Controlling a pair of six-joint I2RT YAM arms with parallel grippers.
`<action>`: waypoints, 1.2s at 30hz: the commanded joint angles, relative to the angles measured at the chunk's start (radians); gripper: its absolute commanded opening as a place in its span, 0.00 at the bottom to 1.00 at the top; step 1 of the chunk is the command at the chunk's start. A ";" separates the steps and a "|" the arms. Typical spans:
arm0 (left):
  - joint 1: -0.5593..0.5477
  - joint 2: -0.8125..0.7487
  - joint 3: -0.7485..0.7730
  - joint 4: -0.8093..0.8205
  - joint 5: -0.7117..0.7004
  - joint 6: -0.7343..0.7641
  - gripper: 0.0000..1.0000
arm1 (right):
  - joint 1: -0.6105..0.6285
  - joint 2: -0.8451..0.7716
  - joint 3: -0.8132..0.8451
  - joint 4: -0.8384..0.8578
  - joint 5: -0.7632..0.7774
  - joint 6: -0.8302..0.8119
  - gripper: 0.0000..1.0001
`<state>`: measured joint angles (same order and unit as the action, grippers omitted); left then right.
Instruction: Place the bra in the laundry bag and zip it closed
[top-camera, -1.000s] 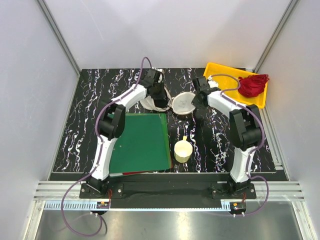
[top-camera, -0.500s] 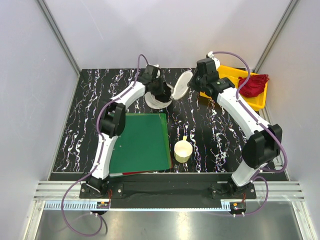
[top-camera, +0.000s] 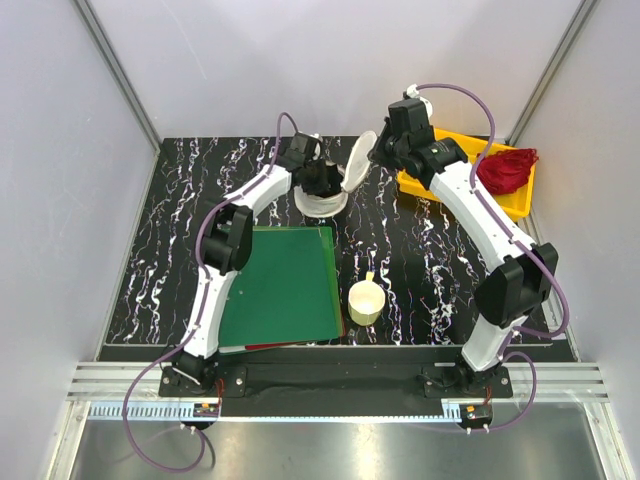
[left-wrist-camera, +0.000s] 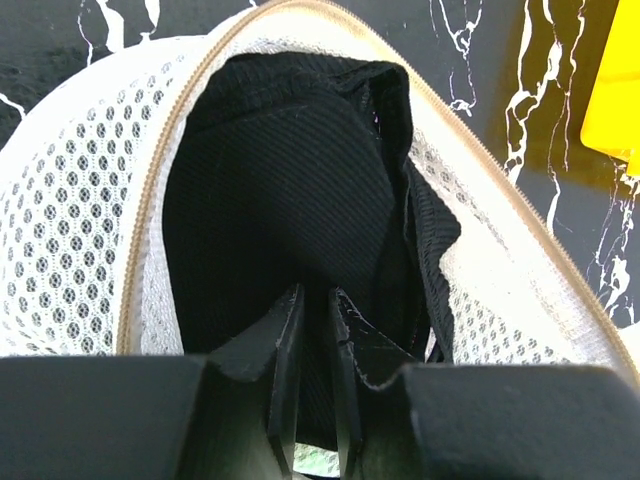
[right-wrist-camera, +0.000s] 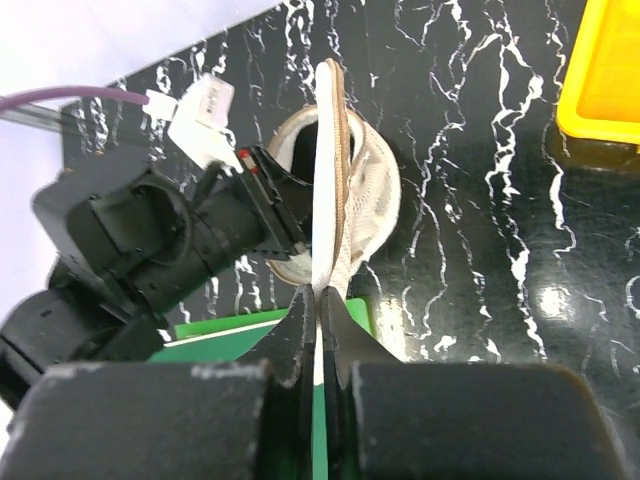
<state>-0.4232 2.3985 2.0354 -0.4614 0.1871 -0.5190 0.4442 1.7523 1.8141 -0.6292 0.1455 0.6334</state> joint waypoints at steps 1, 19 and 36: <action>0.026 -0.123 -0.084 0.044 0.011 0.040 0.28 | 0.005 -0.056 -0.030 -0.009 0.014 -0.061 0.00; 0.124 -0.302 -0.058 -0.011 0.095 0.201 0.63 | 0.005 -0.186 -0.269 0.206 -0.103 -0.264 0.00; 0.123 -0.088 0.109 -0.181 -0.001 0.226 0.07 | 0.005 -0.195 -0.251 0.207 -0.115 -0.274 0.00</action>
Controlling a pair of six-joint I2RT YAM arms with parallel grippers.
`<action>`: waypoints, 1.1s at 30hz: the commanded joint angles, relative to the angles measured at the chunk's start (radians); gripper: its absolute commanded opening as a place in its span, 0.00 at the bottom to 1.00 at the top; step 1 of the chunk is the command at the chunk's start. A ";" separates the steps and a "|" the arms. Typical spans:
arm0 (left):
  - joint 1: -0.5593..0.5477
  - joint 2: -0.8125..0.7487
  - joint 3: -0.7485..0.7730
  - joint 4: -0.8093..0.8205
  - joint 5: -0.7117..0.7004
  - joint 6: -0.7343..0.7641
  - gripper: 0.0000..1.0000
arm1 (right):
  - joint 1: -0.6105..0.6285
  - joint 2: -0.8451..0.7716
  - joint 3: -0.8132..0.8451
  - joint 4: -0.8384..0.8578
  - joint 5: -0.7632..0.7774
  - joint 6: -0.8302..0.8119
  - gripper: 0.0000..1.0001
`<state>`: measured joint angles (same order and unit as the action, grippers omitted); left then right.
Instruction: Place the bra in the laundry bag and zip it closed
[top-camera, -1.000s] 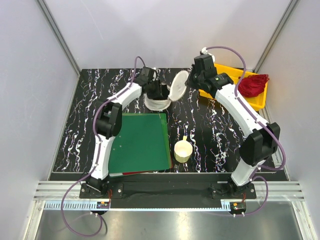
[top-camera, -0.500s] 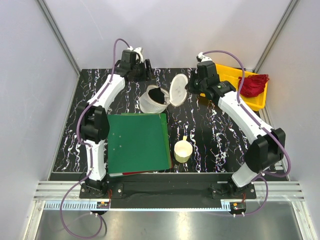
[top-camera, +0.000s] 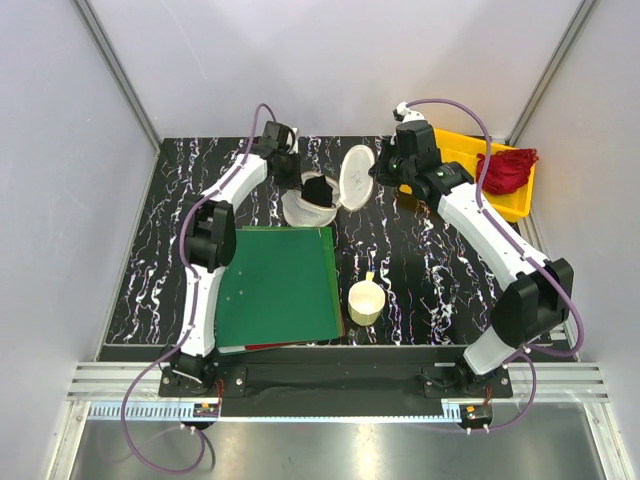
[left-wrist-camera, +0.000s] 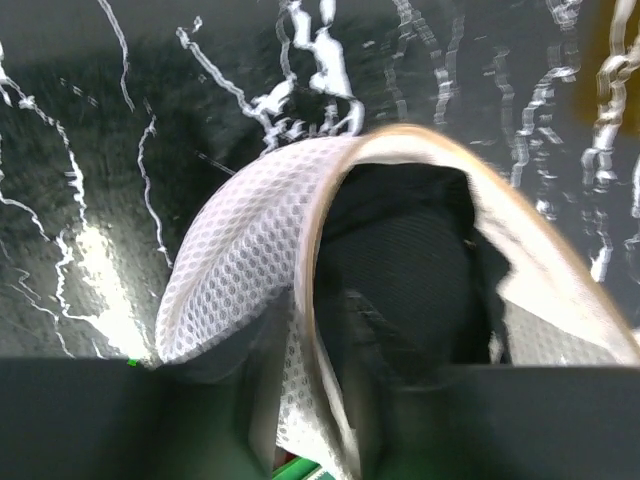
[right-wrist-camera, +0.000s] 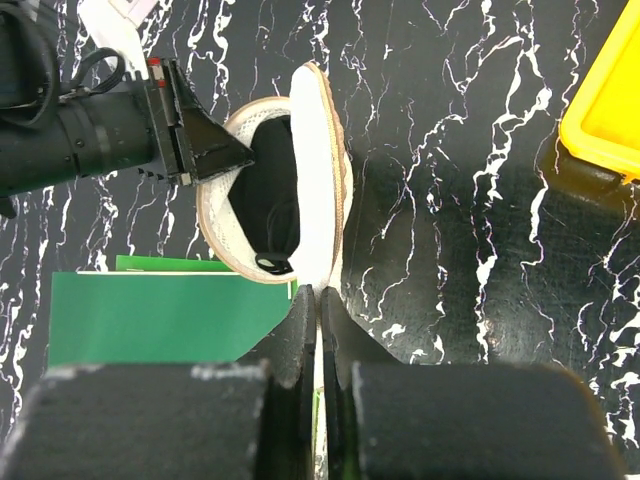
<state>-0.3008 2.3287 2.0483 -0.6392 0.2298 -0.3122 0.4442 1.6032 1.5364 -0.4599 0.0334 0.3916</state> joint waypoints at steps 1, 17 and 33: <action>0.000 -0.032 0.093 -0.007 -0.058 0.019 0.02 | 0.005 -0.051 0.031 0.035 0.005 -0.040 0.00; 0.046 -0.270 -0.131 0.154 -0.074 -0.093 0.00 | -0.024 -0.114 0.108 -0.080 0.048 -0.096 0.00; 0.046 -0.325 -0.232 0.168 -0.064 -0.079 0.40 | -0.012 0.004 0.159 -0.140 -0.001 -0.120 0.00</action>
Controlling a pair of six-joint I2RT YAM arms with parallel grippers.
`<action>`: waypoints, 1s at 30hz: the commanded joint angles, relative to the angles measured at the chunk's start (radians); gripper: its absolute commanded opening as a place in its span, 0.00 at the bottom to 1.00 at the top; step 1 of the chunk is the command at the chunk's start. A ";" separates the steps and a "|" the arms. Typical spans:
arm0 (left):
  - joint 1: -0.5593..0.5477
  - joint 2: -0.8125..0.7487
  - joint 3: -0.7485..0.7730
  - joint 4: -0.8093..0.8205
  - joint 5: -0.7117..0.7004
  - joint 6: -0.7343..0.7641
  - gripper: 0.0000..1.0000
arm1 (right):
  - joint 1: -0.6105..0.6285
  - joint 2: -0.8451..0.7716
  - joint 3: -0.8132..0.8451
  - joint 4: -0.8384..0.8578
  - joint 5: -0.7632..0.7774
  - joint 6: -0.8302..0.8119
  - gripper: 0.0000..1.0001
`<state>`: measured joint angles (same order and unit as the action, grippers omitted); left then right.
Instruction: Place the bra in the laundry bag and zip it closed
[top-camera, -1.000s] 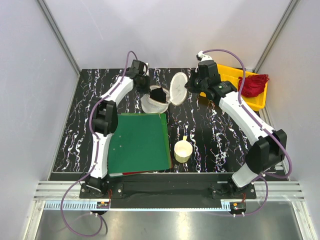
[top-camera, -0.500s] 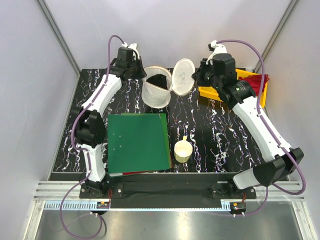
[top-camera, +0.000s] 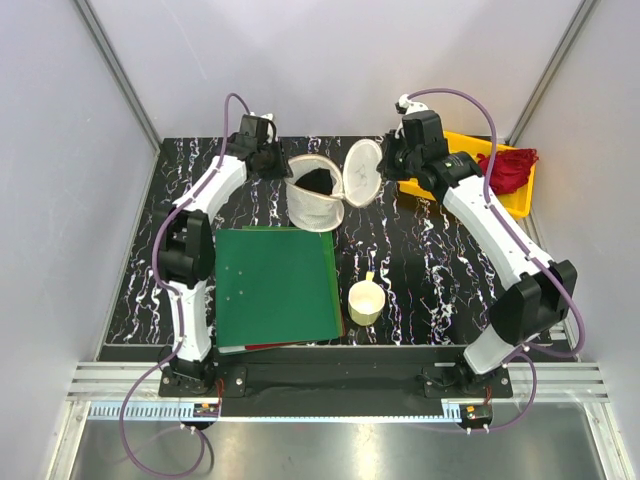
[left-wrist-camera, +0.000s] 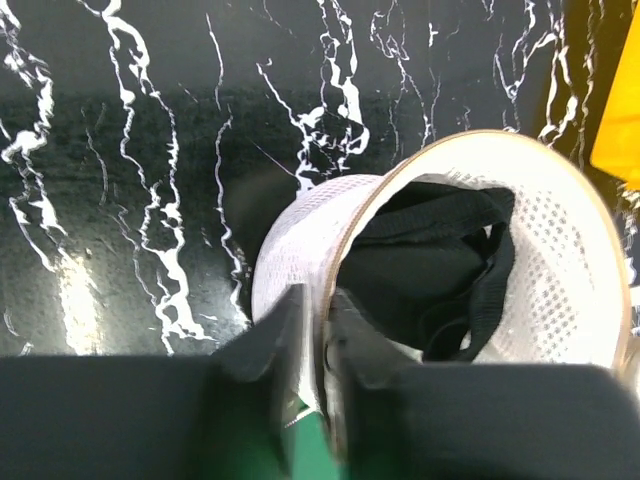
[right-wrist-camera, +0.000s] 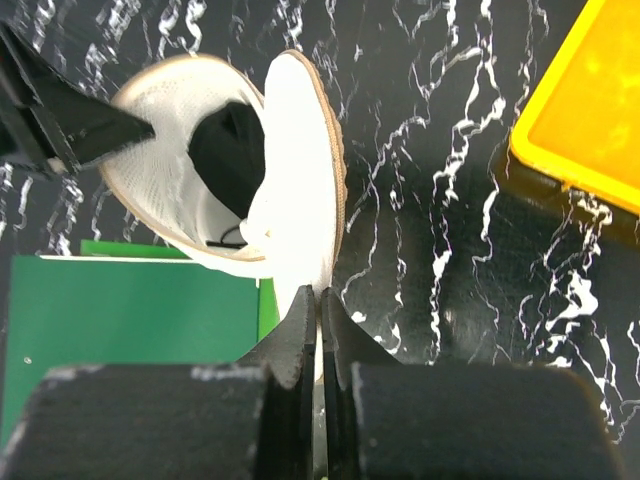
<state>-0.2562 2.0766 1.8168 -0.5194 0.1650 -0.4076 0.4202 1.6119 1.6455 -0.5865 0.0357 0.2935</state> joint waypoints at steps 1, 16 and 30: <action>-0.002 -0.108 -0.007 0.048 -0.019 0.021 0.48 | 0.015 -0.006 0.053 -0.016 -0.008 -0.021 0.00; -0.347 -0.509 -0.772 1.141 0.008 0.273 0.95 | 0.032 0.146 0.335 -0.246 0.075 0.255 0.00; -0.430 -0.339 -0.596 1.092 -0.084 0.443 0.98 | 0.031 0.137 0.336 -0.259 0.020 0.314 0.00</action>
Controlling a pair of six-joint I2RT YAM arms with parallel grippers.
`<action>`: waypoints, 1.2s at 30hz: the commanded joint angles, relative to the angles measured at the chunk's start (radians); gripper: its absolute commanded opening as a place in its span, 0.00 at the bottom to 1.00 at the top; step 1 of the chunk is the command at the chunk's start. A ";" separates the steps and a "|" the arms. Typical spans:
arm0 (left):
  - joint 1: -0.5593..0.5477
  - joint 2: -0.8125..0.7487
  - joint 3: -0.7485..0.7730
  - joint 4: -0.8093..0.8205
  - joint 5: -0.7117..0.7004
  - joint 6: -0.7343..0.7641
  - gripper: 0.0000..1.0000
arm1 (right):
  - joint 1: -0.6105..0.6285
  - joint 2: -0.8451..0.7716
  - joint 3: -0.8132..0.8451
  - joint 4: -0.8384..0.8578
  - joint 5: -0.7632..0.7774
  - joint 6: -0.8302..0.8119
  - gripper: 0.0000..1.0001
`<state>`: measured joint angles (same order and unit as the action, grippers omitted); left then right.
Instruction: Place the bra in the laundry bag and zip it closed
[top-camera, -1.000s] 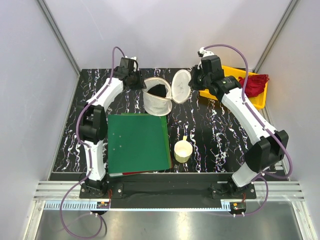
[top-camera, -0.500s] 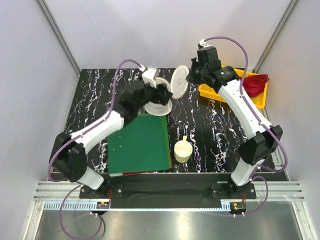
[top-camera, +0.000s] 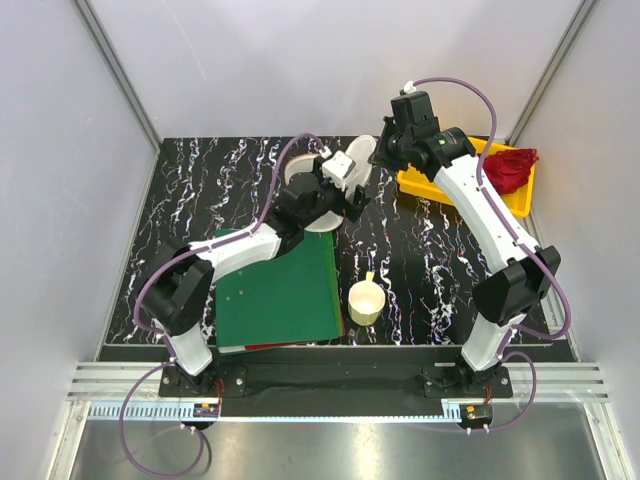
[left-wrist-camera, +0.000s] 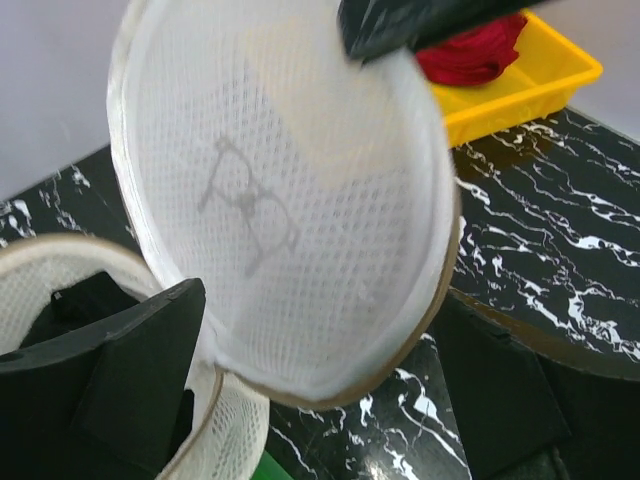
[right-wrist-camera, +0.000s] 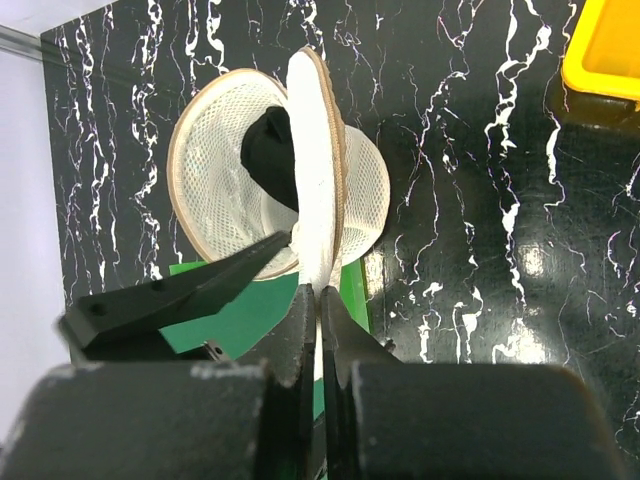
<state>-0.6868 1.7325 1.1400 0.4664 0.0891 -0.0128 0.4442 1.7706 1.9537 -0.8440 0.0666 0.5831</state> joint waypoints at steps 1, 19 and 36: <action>0.003 0.015 0.093 0.095 -0.023 0.039 0.88 | 0.007 -0.022 0.030 -0.001 -0.020 0.026 0.00; 0.312 0.173 0.296 -0.011 0.435 -0.758 0.02 | -0.071 -0.180 -0.320 0.241 -0.094 -0.082 0.95; 0.379 0.295 0.214 0.183 0.540 -1.132 0.00 | -0.108 -0.025 -0.827 1.127 -0.286 0.641 0.80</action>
<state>-0.3271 2.0323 1.3609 0.5297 0.5880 -1.0649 0.3435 1.7157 1.2060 -0.0219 -0.1970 1.0172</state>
